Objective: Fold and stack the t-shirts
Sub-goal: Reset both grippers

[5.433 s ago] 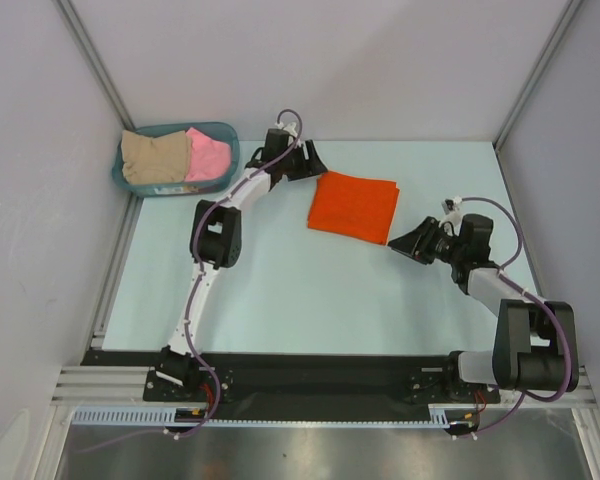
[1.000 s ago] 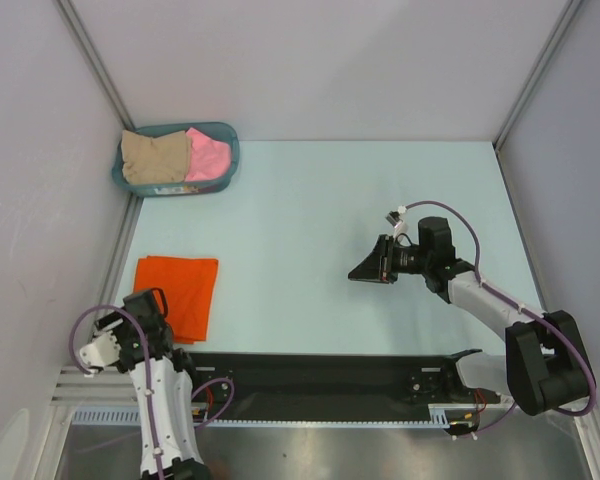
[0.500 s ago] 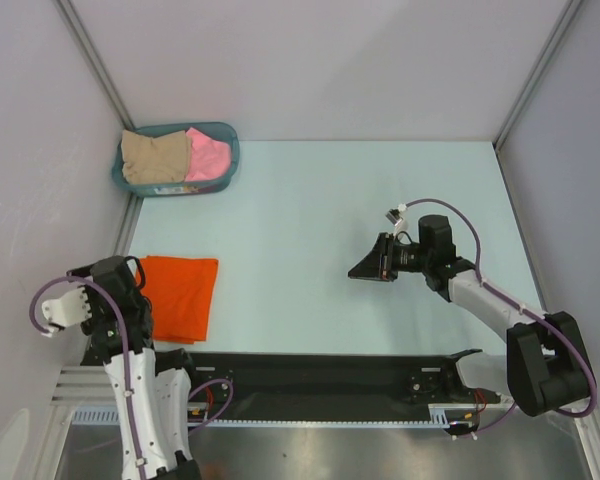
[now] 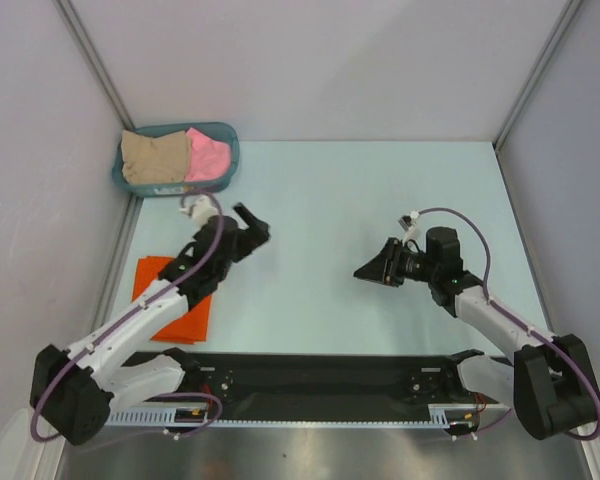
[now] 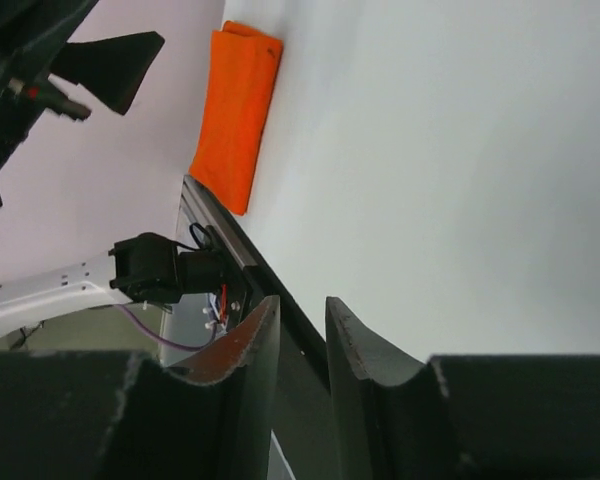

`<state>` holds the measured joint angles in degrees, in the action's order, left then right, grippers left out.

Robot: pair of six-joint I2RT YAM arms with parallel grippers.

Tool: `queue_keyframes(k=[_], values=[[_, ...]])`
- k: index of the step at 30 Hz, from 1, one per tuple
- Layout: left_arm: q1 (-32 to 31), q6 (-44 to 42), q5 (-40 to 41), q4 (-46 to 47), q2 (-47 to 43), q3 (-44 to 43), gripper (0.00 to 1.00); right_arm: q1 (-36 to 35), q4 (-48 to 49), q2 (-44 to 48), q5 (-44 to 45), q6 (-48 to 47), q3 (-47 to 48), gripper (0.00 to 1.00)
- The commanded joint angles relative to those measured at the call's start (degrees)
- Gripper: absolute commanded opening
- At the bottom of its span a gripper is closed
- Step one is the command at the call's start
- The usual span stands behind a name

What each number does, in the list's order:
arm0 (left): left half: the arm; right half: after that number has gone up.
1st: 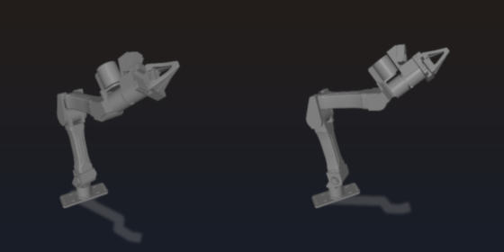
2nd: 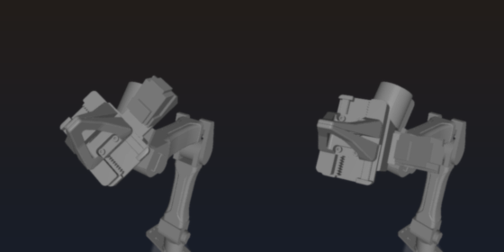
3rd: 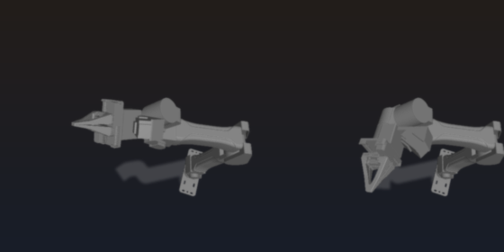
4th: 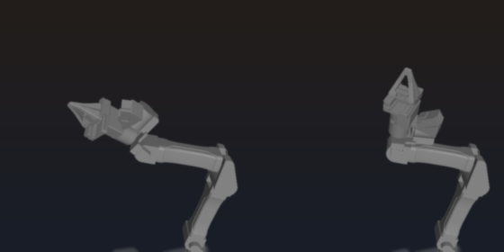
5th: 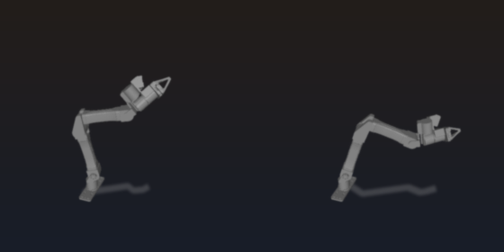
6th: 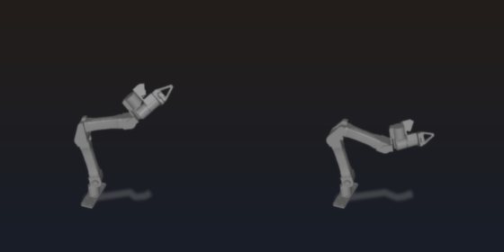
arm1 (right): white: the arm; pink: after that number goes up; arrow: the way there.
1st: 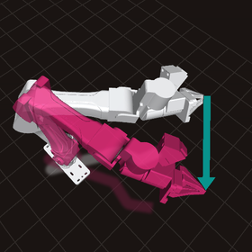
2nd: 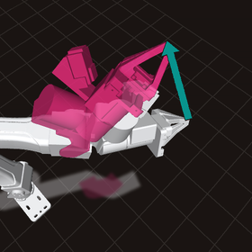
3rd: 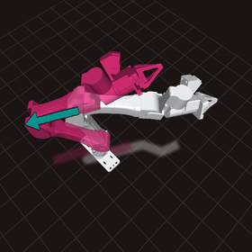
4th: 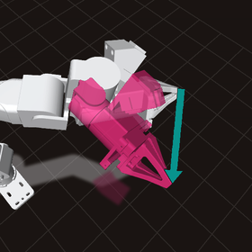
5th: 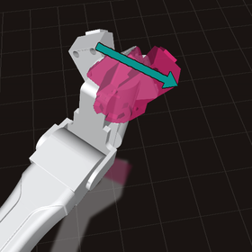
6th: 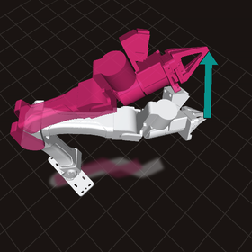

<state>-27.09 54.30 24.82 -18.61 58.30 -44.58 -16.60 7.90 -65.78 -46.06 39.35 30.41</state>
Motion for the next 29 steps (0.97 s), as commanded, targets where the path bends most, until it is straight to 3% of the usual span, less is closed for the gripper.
queue_keyframes(k=[1,5,10,12,15,19,21,27,29], values=[[-11.71,-8.33,-8.10,14.46,1.98,3.26,1.00,1.65,5.71,5.64,5.80,5.10,-6.22,0.32],[-19.92,-8.87,-16.02,25.18,1.20,11.33,1.00,3.50,14.49,11.62,7.48,11.96,-16.95,0.36],[-24.50,-1.60,-24.28,53.80,-5.38,32.24,1.00,4.21,23.55,16.55,7.65,16.54,-29.43,0.42],[-24.59,1.84,-27.98,68.27,-7.15,41.53,1.00,4.47,26.44,19.45,8.36,19.00,-33.89,0.47],[-24.59,4.76,-31.23,79.66,-8.38,48.69,1.00,4.30,24.30,24.62,9.50,20.86,-37.09,0.62],[-24.59,3.88,-35.27,80.91,-11.89,50.63,1.00,4.03,20.57,28.42,7.31,18.30,-36.57,0.76],[-24.59,5.80,-35.80,89.13,-13.64,54.74,1.00,3.51,23.11,29.30,4.68,19.26,-36.74,0.99],[-24.94,9.23,-45.10,98.23,-23.72,56.88,1.00,0.79,29.27,39.21,-1.83,25.84,-37.27,1.00],[-25.03,12.04,-46.52,100.34,-28.48,56.88,1.00,-0.36,34.08,46.59,-4.28,33.47,-37.88,1.00]])
